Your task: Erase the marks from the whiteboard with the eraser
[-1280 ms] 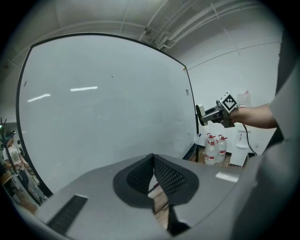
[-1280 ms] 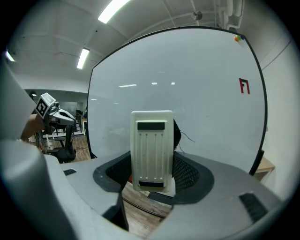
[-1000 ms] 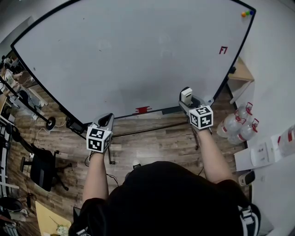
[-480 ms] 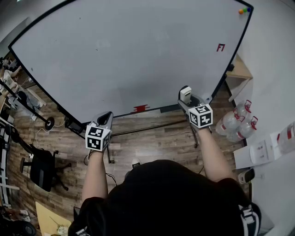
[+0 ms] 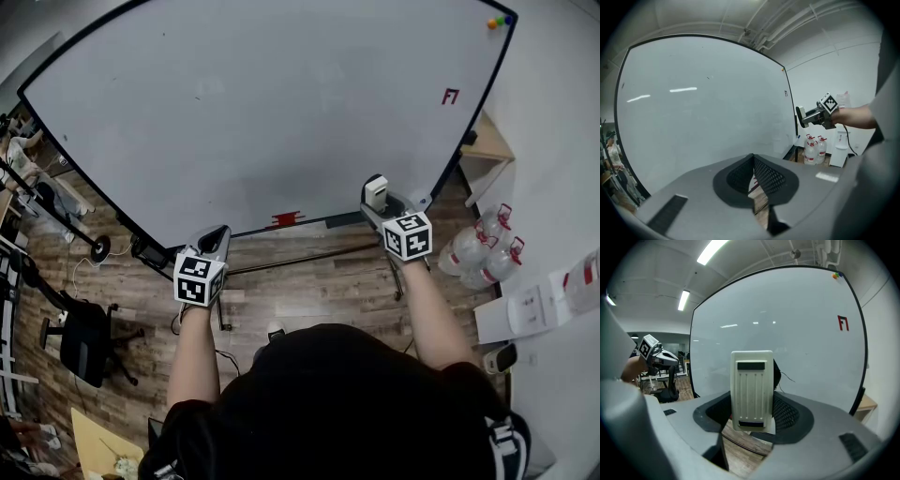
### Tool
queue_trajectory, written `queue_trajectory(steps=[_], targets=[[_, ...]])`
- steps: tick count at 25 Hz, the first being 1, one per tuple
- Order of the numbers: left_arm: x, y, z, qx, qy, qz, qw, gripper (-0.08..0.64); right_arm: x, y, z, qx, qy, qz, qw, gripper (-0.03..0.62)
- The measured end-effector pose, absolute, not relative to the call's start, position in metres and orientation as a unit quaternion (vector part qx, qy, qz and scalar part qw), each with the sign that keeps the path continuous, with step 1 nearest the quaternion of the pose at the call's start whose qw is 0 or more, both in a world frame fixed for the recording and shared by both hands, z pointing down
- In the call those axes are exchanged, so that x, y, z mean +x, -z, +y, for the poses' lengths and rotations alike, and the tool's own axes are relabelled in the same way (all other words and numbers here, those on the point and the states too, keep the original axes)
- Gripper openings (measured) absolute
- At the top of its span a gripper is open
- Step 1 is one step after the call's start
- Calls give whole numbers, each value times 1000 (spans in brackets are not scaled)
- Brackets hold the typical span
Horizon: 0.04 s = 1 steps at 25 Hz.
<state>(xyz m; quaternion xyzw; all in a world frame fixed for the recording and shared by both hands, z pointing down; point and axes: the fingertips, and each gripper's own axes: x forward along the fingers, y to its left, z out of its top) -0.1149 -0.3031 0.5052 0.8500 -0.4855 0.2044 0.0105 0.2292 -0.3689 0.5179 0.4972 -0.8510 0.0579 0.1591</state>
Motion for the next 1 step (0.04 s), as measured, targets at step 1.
queue_trajectory(steps=[1], targets=[[-115,-505,-303,850,-204,-486,11,12,228,-518,-369,496,-58,-851,160,250]])
